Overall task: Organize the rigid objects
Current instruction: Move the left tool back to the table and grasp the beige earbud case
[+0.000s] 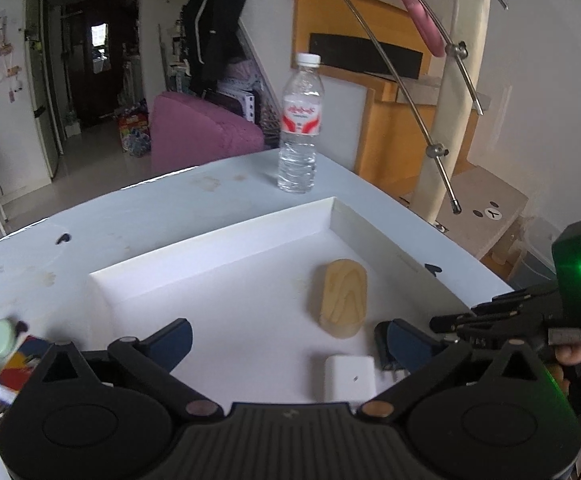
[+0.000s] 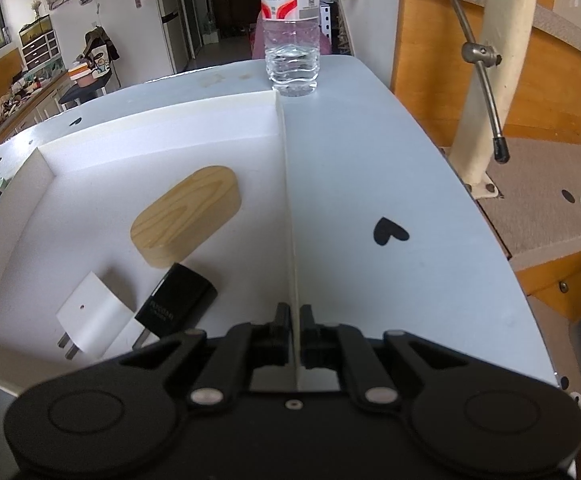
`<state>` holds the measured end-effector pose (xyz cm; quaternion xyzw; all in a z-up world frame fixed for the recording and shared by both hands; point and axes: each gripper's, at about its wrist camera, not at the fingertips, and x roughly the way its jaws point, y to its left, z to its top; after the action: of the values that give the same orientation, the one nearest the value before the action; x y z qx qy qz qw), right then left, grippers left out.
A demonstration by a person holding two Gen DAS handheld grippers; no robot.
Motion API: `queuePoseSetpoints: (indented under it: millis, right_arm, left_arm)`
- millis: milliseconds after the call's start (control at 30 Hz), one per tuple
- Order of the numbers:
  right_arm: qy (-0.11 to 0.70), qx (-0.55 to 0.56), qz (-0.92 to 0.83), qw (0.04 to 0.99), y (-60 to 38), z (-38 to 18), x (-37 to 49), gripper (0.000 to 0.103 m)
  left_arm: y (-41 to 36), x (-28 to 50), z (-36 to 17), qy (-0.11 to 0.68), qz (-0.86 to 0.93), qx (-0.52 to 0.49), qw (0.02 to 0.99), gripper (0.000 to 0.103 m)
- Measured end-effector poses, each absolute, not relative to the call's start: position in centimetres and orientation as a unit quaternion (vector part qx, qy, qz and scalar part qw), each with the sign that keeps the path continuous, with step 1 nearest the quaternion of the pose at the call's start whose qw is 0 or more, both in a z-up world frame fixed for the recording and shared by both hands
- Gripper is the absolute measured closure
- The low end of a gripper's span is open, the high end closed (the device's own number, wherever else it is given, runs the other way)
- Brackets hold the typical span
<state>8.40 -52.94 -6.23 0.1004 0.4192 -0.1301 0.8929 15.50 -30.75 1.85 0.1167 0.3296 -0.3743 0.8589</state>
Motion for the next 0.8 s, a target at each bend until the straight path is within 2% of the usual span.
queuePoseSetpoints:
  millis: [367,800]
  right_arm:
    - [0.417,0.103,-0.13,0.894,-53.0,-6.2,8.3,0.098]
    - [0.413,0.102,-0.123,0.896,-53.1,-6.3,8.1,0.099]
  left_arm:
    - [-22.2,16.1,1.7,0.318,-0.297,0.096,0.895,0.0]
    - [-12.2,19.8,-1.4,0.333,-0.16,0.055,0.928,0.0]
